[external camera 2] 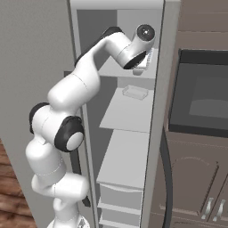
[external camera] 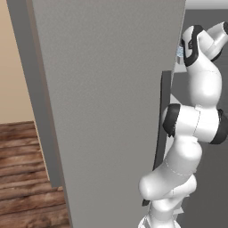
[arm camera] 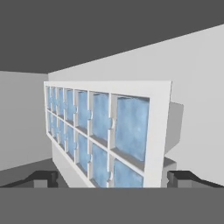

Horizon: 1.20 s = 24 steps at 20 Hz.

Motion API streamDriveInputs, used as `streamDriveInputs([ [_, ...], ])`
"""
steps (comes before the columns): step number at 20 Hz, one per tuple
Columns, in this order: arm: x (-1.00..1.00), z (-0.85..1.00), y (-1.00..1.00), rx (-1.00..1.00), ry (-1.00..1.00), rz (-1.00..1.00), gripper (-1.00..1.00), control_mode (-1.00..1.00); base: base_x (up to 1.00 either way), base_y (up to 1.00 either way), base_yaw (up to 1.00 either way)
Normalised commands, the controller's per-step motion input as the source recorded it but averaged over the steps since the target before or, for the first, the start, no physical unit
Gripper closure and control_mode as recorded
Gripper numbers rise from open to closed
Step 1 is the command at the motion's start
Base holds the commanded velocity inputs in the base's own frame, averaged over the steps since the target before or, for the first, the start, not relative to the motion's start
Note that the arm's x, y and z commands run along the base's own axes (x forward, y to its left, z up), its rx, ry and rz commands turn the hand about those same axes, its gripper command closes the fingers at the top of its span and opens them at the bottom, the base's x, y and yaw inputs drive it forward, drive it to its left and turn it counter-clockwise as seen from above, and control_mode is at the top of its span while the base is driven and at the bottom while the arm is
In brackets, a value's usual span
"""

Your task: Open the freezer door, pick up the ice cube tray from the freezer, and place it on the dining counter.

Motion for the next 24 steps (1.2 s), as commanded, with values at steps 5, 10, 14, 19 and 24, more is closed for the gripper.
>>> streamDriveInputs([
  [5,0.0,0.0,0.0,0.0,0.0,0.0,1.0,-1.0,0.0,0.0,0.0],
  [10,0.0,0.0,0.0,0.0,0.0,0.0,1.0,-1.0,0.0,0.0,0.0],
  [14,0.0,0.0,0.0,0.0,0.0,0.0,1.0,-1.0,0.0,0.0,0.0],
  [19,-0.02,0.0,0.0,0.0,-0.03,0.0,1.0,-1.0,0.0,0.0,0.0],
  [24,-0.28,0.0,0.03,0.0,-0.33,0.0,1.0,-1.0,0.0,0.0,0.0],
])
